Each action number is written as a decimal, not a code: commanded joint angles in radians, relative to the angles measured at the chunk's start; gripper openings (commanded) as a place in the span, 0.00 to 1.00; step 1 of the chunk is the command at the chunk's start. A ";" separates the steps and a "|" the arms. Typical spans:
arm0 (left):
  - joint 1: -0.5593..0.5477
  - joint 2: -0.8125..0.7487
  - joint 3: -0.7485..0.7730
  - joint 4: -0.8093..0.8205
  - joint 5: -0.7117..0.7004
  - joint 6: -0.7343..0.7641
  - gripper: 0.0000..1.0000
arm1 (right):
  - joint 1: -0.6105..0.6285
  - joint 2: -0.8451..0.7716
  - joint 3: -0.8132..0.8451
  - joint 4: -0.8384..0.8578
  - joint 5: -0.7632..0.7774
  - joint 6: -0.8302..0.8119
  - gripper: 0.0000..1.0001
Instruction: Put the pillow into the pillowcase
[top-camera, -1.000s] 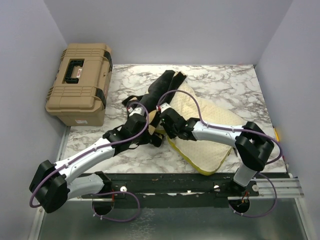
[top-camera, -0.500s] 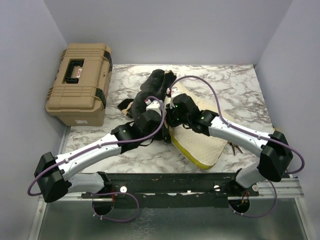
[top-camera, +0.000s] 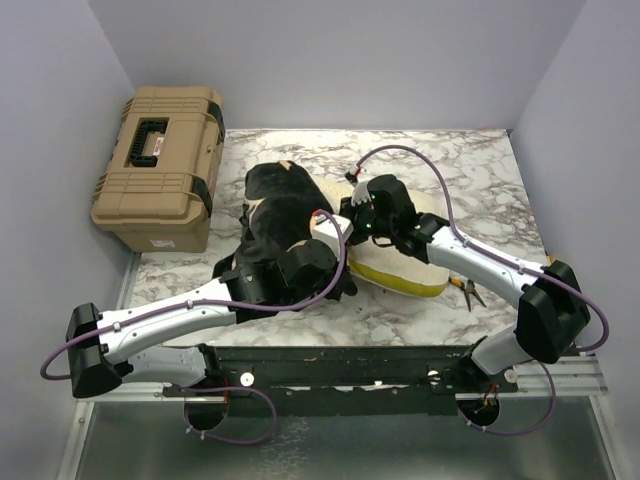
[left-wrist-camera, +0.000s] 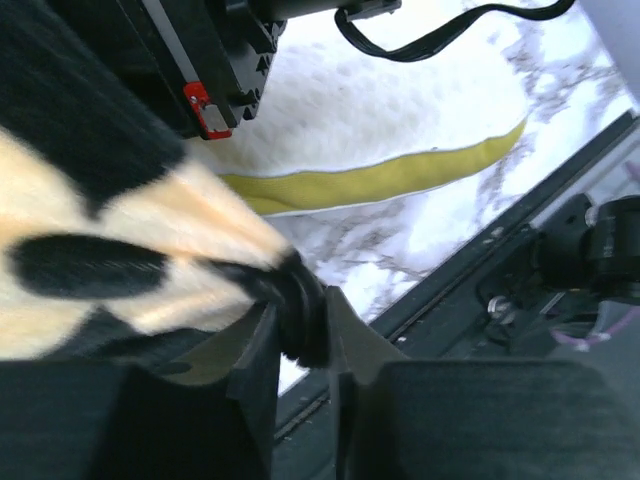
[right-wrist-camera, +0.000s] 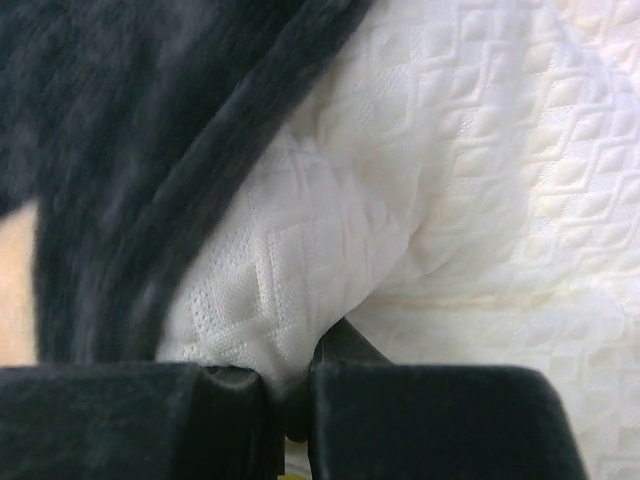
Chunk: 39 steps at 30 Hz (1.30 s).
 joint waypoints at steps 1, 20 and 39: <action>-0.032 -0.034 0.048 -0.033 0.069 0.024 0.41 | 0.000 -0.034 0.007 0.197 -0.212 -0.054 0.00; 0.205 0.071 0.367 -0.301 -0.304 -0.088 0.91 | -0.002 -0.203 -0.199 -0.016 -0.068 -0.095 0.84; 0.494 0.833 0.890 -0.407 -0.440 0.279 0.85 | -0.305 -0.043 -0.098 -0.121 -0.248 -0.015 0.89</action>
